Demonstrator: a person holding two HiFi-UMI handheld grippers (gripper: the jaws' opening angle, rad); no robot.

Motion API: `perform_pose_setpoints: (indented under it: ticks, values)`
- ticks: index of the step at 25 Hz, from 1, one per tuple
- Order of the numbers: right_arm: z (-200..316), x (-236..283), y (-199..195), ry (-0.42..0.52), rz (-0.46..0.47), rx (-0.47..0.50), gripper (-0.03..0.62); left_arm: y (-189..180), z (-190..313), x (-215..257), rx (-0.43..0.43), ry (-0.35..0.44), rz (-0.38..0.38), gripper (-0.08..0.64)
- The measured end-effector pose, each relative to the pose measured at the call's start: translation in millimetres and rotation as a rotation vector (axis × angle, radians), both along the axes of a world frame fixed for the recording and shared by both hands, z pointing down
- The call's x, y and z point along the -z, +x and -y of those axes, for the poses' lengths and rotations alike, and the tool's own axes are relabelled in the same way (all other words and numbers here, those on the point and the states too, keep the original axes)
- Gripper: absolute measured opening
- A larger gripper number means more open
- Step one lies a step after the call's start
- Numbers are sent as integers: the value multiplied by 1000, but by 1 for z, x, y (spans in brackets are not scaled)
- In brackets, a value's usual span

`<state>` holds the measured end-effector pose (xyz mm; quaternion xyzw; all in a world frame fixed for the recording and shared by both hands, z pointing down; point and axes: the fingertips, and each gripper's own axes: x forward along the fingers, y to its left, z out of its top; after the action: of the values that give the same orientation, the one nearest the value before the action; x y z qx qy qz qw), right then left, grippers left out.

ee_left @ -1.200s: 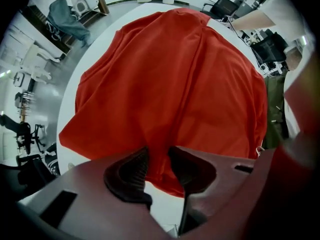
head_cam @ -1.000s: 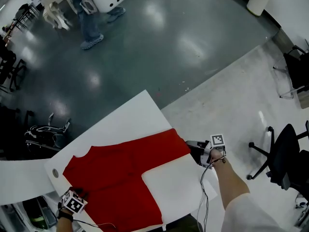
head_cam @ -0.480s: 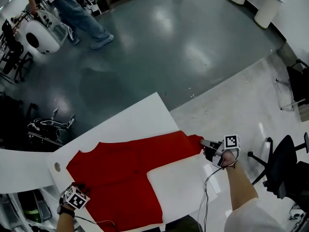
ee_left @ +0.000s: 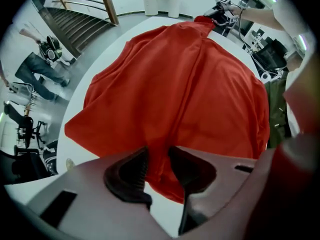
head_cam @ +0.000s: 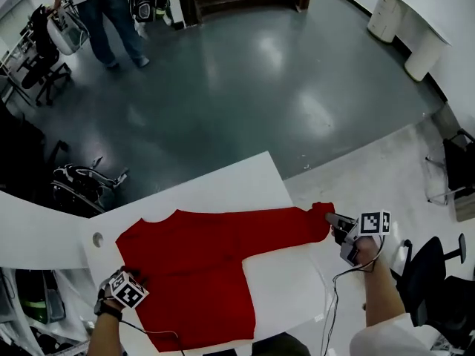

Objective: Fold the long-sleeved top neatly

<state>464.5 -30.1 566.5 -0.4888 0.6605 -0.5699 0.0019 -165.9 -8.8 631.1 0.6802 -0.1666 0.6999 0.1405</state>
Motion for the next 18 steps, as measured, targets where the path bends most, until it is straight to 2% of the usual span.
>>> perform_pose_setpoints:
  ticks: [3,9,13,18]
  values:
    - [15,39,-33,43,-83,39,17,-1,3,5,11,28,-56,148]
    - [44,106,-120,141,-191,131,17,9,-3,14,97,67,-216,161]
    - [51,129,-178,172,-215,184,17,7,-13,17,108,62,-268,169]
    - [59,134,-244,181,-216,238,17,3,-16,21,132,72,-333,173]
